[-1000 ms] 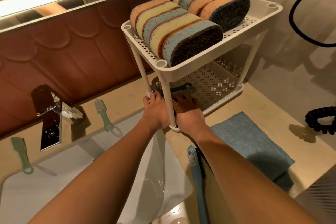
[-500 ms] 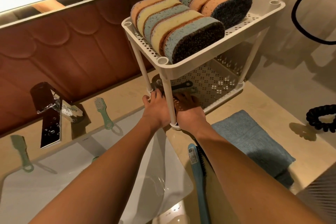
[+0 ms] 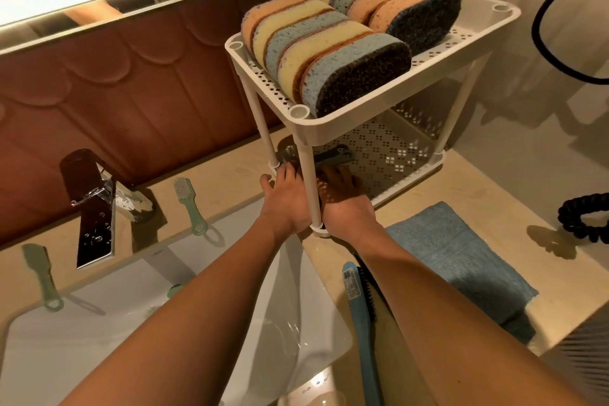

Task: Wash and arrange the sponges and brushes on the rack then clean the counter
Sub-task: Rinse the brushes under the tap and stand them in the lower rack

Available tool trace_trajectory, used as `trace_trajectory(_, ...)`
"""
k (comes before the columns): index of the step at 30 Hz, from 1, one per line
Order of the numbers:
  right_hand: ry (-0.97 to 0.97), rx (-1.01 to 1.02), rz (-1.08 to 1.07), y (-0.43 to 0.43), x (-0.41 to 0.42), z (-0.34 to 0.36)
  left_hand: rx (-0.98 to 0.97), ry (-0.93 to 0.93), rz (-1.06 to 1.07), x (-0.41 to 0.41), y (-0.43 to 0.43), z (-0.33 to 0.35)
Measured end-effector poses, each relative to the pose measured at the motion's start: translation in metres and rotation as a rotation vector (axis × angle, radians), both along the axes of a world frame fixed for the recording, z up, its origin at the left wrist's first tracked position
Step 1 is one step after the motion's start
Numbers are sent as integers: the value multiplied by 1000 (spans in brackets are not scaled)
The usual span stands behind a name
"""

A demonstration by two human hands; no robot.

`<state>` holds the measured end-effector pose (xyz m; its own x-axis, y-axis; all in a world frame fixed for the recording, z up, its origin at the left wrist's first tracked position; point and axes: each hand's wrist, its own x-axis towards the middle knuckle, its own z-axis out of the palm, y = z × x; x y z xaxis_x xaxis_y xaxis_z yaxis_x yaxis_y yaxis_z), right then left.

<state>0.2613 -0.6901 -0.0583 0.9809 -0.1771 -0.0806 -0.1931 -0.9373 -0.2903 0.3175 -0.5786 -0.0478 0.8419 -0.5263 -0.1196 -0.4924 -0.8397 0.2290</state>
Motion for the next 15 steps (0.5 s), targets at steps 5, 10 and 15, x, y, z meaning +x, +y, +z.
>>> trace_trajectory(5,-25,107,-64,-2,2,-12,6,2,8,-1,0,0)
trace_trajectory(10,-49,171,-70,-5,4,-20,-25,-3,14,-1,0,-1)
trace_trajectory(15,-68,-19,34,-3,6,-14,-24,0,22,0,0,-4)
